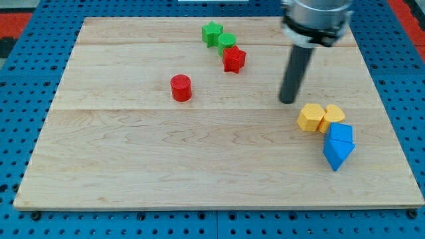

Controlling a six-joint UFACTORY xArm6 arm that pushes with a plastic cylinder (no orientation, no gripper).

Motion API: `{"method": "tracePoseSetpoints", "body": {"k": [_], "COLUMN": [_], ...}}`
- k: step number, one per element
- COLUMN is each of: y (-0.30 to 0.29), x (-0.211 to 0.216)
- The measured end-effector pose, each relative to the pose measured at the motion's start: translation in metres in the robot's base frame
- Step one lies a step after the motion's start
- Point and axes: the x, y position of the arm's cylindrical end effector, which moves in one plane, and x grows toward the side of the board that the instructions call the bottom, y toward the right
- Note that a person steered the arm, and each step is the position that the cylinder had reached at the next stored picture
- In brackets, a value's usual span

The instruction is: Move the red circle toward the green circle

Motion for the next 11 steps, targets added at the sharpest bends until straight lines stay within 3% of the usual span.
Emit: {"method": "tracePoseSetpoints", "body": {"k": [1, 3, 4, 5, 8, 9, 10, 11], "y": [-0.071, -0.155, -0.148, -0.185, -0.22, -0.148, -0.119, -0.053], "x": [0.069, -0.038, 0.016, -0.055, -0.111, -0.111, -0.036, -0.046]}}
